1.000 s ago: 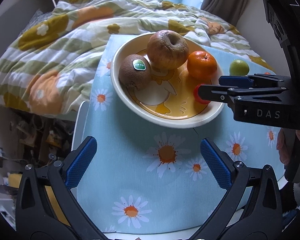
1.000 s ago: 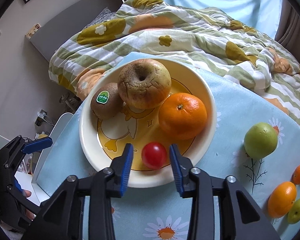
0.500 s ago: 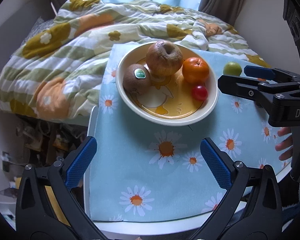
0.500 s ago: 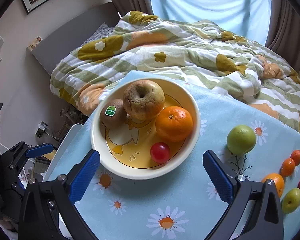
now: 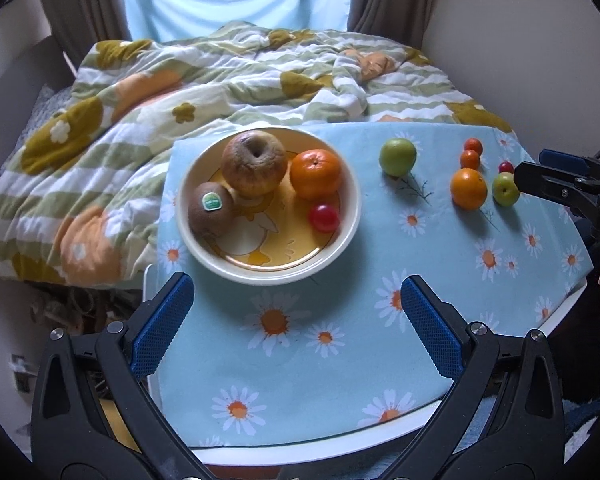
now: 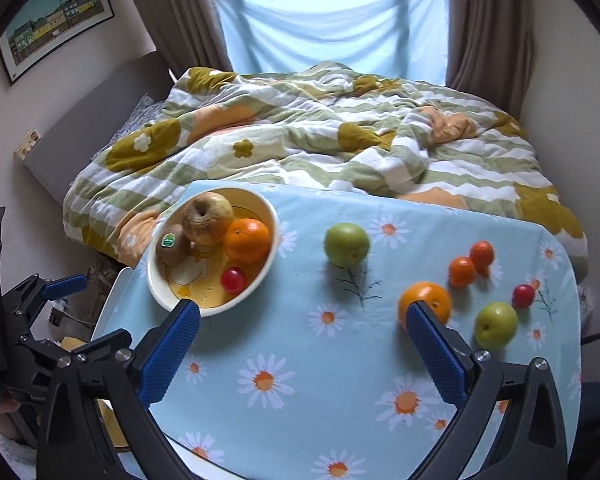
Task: Organize fruits
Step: 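Withdraw both tools from the bowl toward the remaining fruit, then reach the left tool to the large orange while the right tool reaches the red tomato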
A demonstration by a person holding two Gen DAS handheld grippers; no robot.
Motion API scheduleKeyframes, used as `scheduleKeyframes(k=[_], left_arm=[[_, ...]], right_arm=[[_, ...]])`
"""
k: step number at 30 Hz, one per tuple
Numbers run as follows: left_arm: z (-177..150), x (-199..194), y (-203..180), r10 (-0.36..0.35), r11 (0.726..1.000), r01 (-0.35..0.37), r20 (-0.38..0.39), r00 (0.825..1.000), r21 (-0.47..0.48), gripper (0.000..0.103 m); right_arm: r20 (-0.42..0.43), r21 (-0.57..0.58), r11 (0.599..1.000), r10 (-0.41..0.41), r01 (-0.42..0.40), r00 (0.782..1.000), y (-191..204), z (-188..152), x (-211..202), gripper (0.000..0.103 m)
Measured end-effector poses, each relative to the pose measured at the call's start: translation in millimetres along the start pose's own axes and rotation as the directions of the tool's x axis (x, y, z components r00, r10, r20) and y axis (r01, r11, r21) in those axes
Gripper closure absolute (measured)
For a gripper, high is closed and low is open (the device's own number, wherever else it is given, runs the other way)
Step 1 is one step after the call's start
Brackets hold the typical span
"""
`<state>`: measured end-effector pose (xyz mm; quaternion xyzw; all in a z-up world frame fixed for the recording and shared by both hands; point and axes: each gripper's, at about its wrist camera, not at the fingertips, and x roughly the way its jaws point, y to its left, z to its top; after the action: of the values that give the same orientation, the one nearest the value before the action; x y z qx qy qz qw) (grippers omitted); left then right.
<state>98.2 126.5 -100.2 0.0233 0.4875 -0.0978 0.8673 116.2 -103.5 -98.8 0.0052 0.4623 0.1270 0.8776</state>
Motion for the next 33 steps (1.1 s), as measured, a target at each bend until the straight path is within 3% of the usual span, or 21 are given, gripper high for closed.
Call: scheduleKeyframes(k=[4,16,26,33], left_arm=[[8,-2,-35,0.0,1.0,0.0,0.024,1.0,0.008,0.0],[28,23,-141,0.001,1.0,0.0,0.036,0.999,-0.018,0.0],[41,80,-208,-0.01,1.0,0.011,0.018,1.0,-0.012,0.0],[53,123,-231,-0.011,1.0,0.011,-0.006,1.0,0.006,0.0]], right_arm=[[0.015,0.008,0.999,-0.038,0.037,0.999,-36,-7,-18,0.0],[0.001,-0.057,0.997,-0.05,0.05,0.999,-142,-31,-33,0.0],[-0.037,-0.119,0.99,-0.076,0.071,0.996,-222,-35,-1,0.0],[-0.063,-0.149,0.987,-0.069,0.059,0.996,-252,-31,31,0.001]])
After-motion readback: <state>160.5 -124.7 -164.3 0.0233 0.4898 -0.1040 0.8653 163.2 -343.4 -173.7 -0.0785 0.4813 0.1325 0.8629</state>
